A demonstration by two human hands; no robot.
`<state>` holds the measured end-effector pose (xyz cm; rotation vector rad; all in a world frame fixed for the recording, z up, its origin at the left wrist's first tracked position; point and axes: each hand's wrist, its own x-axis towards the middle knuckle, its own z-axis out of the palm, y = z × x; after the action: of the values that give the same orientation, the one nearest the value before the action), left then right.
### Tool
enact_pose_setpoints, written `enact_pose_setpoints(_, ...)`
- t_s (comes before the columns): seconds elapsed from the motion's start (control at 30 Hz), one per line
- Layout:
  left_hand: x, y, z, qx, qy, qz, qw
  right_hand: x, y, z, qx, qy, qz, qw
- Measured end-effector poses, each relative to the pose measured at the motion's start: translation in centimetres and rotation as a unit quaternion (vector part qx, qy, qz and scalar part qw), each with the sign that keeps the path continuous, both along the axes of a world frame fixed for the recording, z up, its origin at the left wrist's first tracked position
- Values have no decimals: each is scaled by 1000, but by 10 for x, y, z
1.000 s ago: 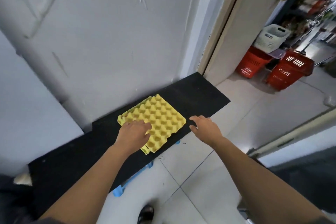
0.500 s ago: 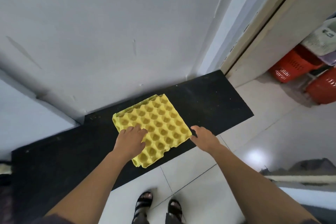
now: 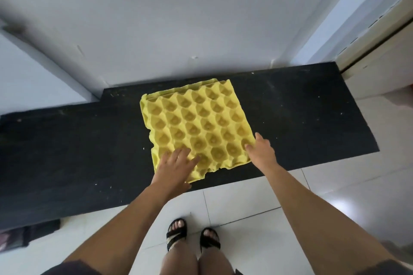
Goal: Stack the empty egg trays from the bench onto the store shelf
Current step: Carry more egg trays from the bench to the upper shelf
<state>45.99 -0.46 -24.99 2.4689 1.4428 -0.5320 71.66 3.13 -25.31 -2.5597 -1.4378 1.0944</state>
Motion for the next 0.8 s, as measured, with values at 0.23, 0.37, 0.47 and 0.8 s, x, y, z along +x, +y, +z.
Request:
enact_pose_setpoints(0.23,-17,-18,-35,51,20,-7,998,6,-3,-31,29,78,-79,993)
enact_pose_setpoints(0.37,-27,-13,-12,79,8,-27,997,4,-9,-11,69,92,-70,991)
enact_pose_setpoints(0.47,-36,-10,12,89,-5,-34,995,0,-10,11,81,117,-93,985)
enact_pose_setpoints(0.8,-49,-5,63,-67,-373,423,823,-11,-16,61,136,225,-194,945)
